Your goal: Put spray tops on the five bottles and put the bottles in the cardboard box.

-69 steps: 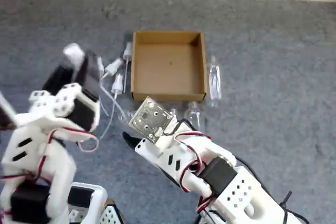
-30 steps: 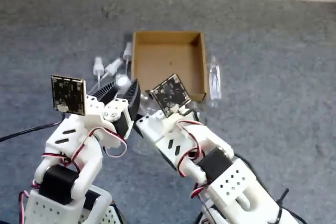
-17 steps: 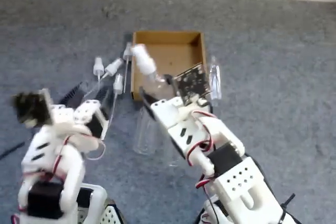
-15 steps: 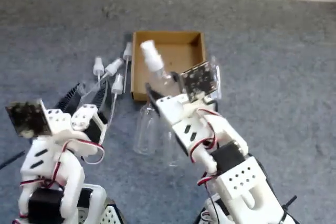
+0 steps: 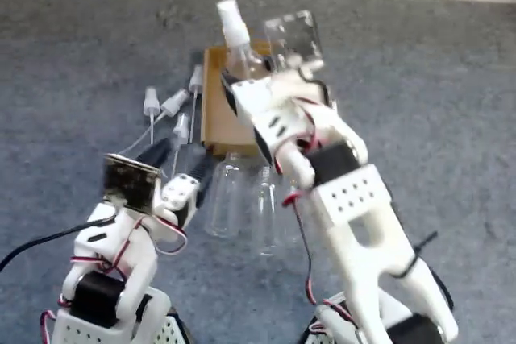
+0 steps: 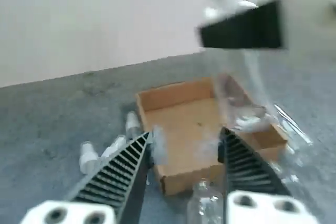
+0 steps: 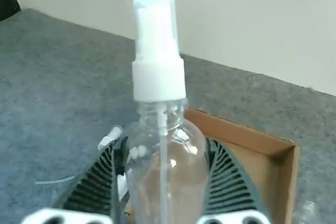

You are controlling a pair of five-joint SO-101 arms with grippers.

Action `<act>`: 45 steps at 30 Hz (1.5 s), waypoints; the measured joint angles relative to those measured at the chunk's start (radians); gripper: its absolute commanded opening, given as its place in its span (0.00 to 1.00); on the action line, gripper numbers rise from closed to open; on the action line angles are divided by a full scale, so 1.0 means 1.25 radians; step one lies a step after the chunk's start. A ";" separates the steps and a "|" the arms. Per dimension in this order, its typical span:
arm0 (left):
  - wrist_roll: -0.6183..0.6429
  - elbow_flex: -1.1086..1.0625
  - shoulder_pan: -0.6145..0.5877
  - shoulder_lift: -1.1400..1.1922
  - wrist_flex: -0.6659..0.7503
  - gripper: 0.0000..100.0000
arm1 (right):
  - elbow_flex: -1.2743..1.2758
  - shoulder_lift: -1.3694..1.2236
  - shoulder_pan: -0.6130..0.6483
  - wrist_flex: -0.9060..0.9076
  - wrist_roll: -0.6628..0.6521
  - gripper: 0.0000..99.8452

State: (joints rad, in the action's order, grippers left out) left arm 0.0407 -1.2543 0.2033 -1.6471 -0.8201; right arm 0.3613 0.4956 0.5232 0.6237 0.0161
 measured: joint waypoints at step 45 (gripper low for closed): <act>0.055 0.014 -0.317 0.392 0.234 0.01 | -0.288 -0.530 -0.066 -0.196 -0.016 0.00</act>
State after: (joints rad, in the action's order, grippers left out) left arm 0.1097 -1.2375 -0.1926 -1.1577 -0.5271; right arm 0.0008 -0.1672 0.4404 0.3782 -0.0038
